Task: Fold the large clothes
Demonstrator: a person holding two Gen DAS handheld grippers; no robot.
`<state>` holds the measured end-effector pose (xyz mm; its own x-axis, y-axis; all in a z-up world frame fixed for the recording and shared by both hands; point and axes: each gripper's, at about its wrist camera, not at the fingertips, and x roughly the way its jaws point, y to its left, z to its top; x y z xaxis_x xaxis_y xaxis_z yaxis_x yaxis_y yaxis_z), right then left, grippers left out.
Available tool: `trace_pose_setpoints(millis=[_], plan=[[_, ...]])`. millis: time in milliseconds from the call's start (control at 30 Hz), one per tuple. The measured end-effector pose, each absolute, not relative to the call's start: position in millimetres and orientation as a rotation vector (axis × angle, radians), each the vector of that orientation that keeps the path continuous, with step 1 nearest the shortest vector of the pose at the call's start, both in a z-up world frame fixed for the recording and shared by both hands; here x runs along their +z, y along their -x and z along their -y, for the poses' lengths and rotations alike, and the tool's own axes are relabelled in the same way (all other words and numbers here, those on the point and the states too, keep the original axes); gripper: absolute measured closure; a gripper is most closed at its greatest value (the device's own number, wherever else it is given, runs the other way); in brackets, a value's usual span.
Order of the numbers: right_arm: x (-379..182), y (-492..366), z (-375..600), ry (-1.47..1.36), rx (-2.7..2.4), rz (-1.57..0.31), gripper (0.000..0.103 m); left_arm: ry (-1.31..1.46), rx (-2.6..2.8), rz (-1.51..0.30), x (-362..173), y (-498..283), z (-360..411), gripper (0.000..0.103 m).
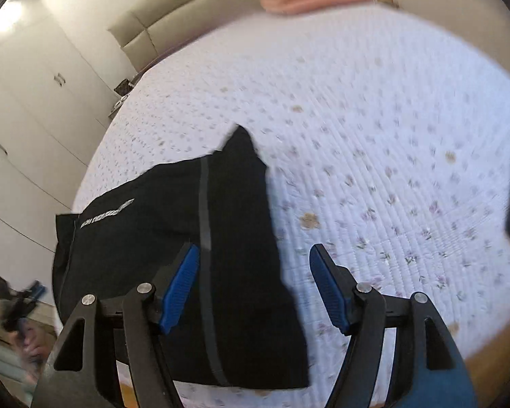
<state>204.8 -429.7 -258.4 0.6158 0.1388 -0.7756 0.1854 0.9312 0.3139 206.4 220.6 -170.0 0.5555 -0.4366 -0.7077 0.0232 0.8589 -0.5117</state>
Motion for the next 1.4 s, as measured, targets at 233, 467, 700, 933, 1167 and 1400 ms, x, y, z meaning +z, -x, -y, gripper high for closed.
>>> trace_pose_setpoints(millis=[233,467,700,933,1167,1400], plan=[[-271.7,-210.5,303.2,-0.187,-0.018,-1.013,0.032,0.191,-0.226,-1.031,-180.8,-200.8,-132.2,0.044],[-326.6,-224.3,268.5,-0.037,-0.162,-1.111,0.031,0.164,-0.149,-1.184,-237.2,-219.3,-114.2,0.043],[-280.3,-204.3,284.8,-0.179,-0.162,-1.139,0.030,0.082,-0.100,-1.111,-178.4,-190.4,-114.7,0.042],[-173.7,-120.7,263.9,-0.189,-0.157,-0.913,0.012,0.075,-0.090,-0.935,-73.2,-126.3,-116.7,0.036],[-74.4,-52.8,212.8,-0.050,-0.207,-0.693,0.003,0.024,-0.027,-0.738,25.8,-62.9,-109.4,0.023],[-15.9,-3.4,177.8,0.004,-0.203,-0.589,0.000,-0.022,-0.058,-0.611,84.0,-8.9,-94.9,0.023]])
